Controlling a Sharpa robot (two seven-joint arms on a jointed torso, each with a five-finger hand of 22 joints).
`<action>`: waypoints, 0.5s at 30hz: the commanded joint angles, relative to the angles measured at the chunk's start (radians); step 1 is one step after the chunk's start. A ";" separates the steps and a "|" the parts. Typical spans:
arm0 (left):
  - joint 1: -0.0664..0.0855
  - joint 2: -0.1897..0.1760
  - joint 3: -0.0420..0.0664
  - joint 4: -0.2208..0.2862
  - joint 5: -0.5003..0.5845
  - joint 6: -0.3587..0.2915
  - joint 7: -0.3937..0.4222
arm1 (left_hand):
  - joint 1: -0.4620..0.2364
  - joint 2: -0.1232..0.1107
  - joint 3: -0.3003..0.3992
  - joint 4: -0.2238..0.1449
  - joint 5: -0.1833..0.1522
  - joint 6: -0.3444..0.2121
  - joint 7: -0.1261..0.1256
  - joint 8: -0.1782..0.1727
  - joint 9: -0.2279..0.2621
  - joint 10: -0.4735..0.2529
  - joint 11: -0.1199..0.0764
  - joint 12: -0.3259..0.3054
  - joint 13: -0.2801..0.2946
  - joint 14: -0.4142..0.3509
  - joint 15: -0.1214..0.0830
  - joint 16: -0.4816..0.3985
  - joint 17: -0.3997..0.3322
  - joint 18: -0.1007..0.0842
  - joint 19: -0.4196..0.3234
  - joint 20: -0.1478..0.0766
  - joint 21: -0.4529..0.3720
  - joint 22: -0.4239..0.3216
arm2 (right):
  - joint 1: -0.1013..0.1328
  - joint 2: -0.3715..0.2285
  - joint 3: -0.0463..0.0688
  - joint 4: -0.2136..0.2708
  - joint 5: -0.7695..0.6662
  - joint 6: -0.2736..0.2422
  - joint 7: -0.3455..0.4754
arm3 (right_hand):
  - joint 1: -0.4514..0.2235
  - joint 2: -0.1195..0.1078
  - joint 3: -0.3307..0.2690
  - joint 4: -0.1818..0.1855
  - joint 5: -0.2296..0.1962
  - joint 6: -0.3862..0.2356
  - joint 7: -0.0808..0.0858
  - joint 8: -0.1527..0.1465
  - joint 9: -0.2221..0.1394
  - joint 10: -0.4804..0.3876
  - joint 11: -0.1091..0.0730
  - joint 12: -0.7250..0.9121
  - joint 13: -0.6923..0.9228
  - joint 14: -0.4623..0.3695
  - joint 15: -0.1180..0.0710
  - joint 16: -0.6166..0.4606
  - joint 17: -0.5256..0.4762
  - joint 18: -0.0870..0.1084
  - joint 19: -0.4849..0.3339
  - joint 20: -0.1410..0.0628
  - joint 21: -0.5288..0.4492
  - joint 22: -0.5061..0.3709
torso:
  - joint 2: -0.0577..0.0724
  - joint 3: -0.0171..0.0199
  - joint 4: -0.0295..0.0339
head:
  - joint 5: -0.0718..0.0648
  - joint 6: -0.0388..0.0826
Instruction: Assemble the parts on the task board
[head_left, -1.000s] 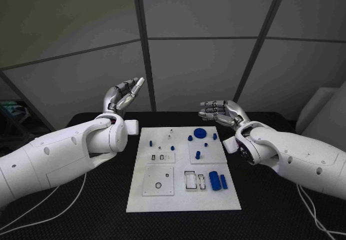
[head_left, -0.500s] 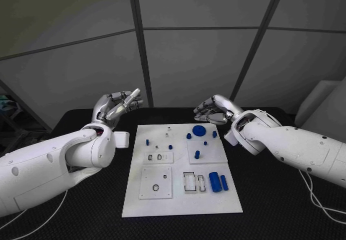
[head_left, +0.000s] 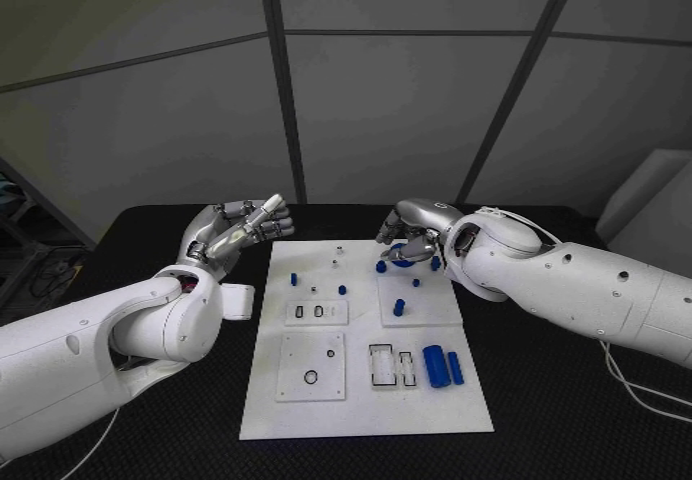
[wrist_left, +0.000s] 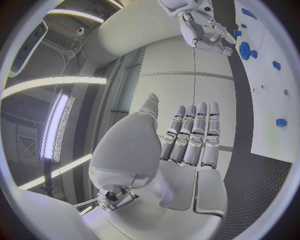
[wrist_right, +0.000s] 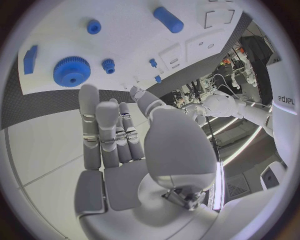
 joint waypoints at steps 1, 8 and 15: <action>0.000 -0.001 0.001 0.003 -0.009 0.036 -0.007 | -0.003 0.005 -0.004 -0.005 -0.007 0.005 0.002 -0.005 -0.001 0.003 0.001 -0.005 0.001 0.005 0.001 -0.004 -0.001 -0.021 0.007 -0.001 0.006 0.000 | 0.004 0.005 0.001 0.002 -0.128 0.093 -0.073 | 0.007 -0.015 0.000 0.013 0.000 -0.009 0.003 -0.005 -0.002 -0.022 0.002 -0.006 0.000 0.042 0.002 0.127 0.114 -0.029 0.018 0.003 0.107 0.120 | 0.017 -0.0035 0.0085 | -0.006 0.003; 0.000 -0.007 0.001 0.007 -0.008 0.038 -0.010 | -0.003 0.005 -0.004 -0.005 -0.007 0.005 0.002 -0.005 -0.001 0.003 0.001 -0.005 0.001 0.005 0.001 -0.004 -0.001 -0.021 0.007 -0.001 0.006 0.000 | 0.005 0.011 0.001 0.006 -0.165 0.136 -0.099 | 0.022 -0.015 -0.004 0.030 0.005 -0.013 0.001 -0.003 0.000 -0.026 0.004 -0.003 0.003 0.039 0.003 0.237 0.232 -0.044 0.032 0.009 0.224 0.258 | 0.023 -0.0051 0.0132 | -0.010 0.001; 0.000 -0.011 0.001 0.009 -0.008 0.039 -0.013 | -0.006 0.005 -0.006 -0.005 -0.007 0.005 0.002 -0.007 -0.001 0.003 0.002 -0.008 0.001 0.006 0.001 -0.007 -0.001 -0.021 0.011 -0.002 0.007 -0.001 | 0.005 0.013 0.001 0.004 -0.195 0.152 -0.120 | 0.025 -0.017 -0.005 0.036 0.005 -0.010 0.001 -0.002 0.000 -0.031 0.005 -0.005 0.002 0.036 0.005 0.258 0.251 -0.046 0.029 0.011 0.246 0.282 | 0.026 -0.0043 0.0135 | -0.010 0.003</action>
